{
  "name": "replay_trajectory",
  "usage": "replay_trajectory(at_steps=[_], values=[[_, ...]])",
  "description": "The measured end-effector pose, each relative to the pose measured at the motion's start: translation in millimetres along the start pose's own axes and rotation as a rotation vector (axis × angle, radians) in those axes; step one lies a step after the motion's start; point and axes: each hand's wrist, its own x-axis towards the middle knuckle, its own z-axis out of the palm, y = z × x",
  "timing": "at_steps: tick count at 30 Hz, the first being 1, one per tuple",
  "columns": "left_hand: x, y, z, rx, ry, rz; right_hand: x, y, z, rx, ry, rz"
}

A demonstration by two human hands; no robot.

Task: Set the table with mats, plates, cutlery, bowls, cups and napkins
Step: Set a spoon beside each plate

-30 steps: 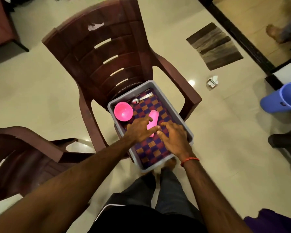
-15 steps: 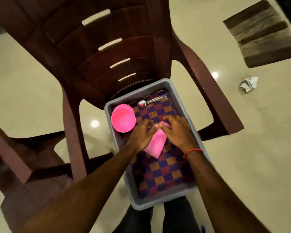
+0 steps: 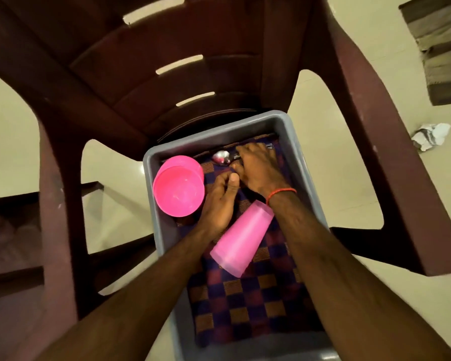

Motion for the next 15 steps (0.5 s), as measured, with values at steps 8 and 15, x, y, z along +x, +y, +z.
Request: replay_trajectory(at_steps=[8, 15], values=[[1.5, -2.6, 3.0, 0.016, 0.045, -0.014, 2.5, 3.2, 8.1, -0.315, 0.057, -0.025], [7.1, 5.6, 4.7, -0.008, 0.048, -0.018, -1.5, 0.0, 7.4, -0.314, 0.073, -0.074]])
